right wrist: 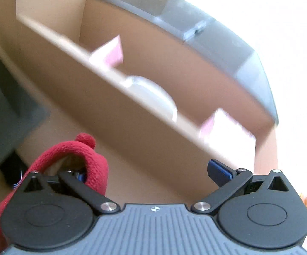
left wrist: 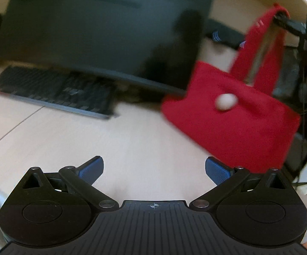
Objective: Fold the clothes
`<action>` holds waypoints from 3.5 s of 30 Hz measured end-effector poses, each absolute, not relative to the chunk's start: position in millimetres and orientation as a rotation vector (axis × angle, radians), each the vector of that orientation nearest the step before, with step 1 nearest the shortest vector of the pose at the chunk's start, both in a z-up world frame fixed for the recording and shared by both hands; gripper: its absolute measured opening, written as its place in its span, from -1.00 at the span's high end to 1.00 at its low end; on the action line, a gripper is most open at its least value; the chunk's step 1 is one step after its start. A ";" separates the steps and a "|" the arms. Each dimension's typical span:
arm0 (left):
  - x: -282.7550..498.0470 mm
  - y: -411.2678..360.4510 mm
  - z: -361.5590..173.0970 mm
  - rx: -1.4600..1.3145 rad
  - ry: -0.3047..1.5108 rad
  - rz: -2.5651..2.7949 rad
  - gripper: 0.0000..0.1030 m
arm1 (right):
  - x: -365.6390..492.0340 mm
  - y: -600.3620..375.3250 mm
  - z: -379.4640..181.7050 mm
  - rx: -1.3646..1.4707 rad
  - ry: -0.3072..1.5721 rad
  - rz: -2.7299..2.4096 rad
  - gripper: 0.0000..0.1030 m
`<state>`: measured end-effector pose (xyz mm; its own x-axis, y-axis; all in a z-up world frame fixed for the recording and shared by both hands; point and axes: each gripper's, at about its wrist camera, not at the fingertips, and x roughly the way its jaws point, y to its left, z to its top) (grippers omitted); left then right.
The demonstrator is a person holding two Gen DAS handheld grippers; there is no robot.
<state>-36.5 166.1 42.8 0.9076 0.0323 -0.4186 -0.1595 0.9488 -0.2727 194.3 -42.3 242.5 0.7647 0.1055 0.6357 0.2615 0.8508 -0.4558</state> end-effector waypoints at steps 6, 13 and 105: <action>-48.4 154.5 71.8 -0.274 0.273 0.028 -1.00 | 122.4 -32.9 303.0 -0.507 -0.886 -0.062 -1.00; -78.5 159.1 96.0 -0.291 0.068 -0.037 -1.00 | 70.2 -47.5 352.4 -0.361 -1.017 0.079 -1.00; 13.9 74.1 15.9 0.426 0.600 0.064 -1.00 | 3.1 -172.4 56.6 -0.502 0.233 -0.028 -1.00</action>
<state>13.9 74.1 15.9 0.8262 0.1806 -0.5337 0.0635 0.9114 0.4066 3.1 -172.4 56.6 0.9731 -0.0840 -0.2143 -0.0299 0.8769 -0.4798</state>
